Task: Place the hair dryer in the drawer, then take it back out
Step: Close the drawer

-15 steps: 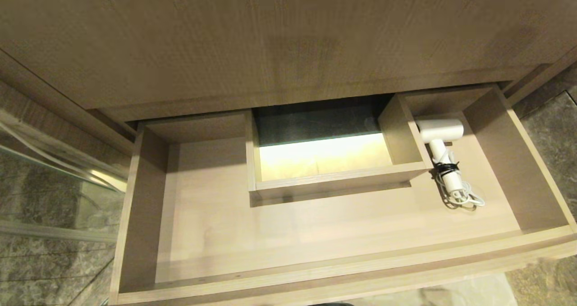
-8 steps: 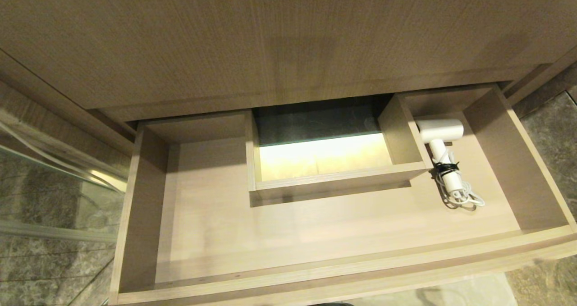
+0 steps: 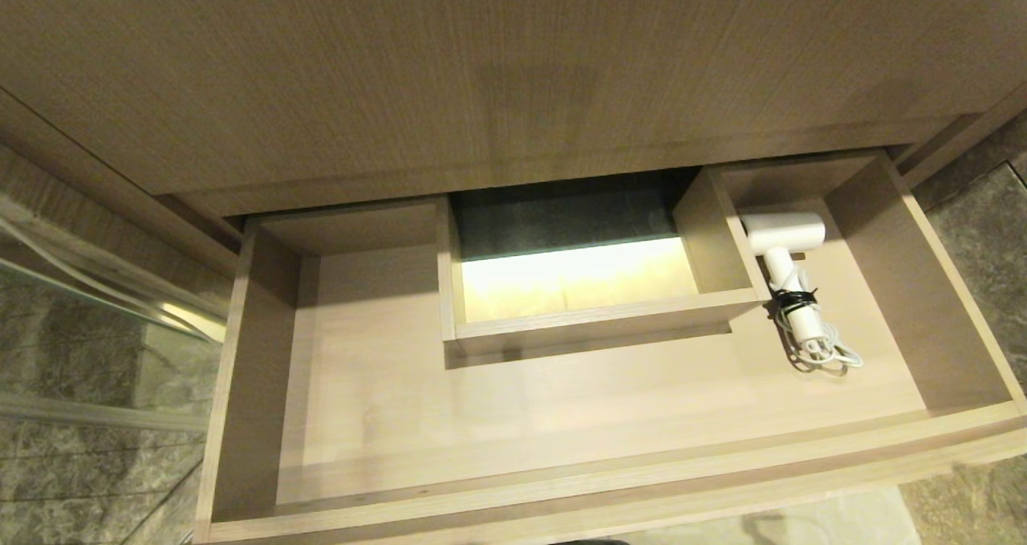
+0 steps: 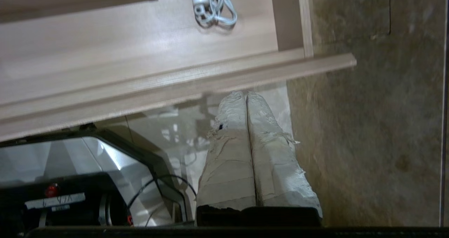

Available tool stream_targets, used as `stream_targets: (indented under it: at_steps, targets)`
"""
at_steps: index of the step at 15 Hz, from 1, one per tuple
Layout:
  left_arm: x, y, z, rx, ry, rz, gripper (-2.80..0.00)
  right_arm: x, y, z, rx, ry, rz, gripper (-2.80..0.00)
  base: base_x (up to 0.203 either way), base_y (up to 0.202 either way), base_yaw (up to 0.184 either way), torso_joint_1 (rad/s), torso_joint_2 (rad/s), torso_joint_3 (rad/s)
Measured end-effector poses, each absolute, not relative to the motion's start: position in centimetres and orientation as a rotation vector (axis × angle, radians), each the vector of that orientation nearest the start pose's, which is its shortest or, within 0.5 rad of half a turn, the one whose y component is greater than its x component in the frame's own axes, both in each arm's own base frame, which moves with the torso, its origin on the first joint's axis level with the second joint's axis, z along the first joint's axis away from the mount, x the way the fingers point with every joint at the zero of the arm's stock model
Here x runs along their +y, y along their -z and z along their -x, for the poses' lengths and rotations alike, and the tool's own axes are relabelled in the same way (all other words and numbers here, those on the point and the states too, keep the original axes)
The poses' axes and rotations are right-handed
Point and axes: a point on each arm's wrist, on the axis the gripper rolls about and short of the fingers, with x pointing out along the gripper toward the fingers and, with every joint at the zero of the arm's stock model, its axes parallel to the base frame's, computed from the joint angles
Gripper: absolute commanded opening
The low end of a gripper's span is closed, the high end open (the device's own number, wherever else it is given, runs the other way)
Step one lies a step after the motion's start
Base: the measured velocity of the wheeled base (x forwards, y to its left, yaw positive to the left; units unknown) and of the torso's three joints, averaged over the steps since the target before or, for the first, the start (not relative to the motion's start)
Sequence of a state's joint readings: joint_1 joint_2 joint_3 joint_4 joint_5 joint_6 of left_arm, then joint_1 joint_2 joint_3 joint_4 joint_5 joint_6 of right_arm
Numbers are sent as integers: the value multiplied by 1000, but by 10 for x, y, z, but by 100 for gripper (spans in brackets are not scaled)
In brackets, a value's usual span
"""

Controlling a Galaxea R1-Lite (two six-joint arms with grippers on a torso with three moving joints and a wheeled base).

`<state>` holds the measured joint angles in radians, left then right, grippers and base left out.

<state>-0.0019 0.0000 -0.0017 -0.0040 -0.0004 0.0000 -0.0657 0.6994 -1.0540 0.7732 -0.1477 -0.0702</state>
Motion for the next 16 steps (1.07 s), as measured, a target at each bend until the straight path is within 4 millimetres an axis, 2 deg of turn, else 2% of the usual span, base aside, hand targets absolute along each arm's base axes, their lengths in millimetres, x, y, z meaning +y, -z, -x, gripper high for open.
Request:
stream_targets:
  at_steps: [3, 9, 16]
  targets:
    - [0, -76, 23, -5, 2, 0, -280, -3, -285, -3, 385, 187, 94, -280, 0, 0, 0, 0, 0, 0]
    - [0, -76, 23, -6, 2, 0, -280, -3, -279, -1, 417, 206, 63, -280, 0, 0, 0, 0, 0, 0]
    - [0, -76, 23, -5, 2, 0, -280, 0, -263, -1, 469, 127, -169, -280, 0, 0, 0, 0, 0, 0]
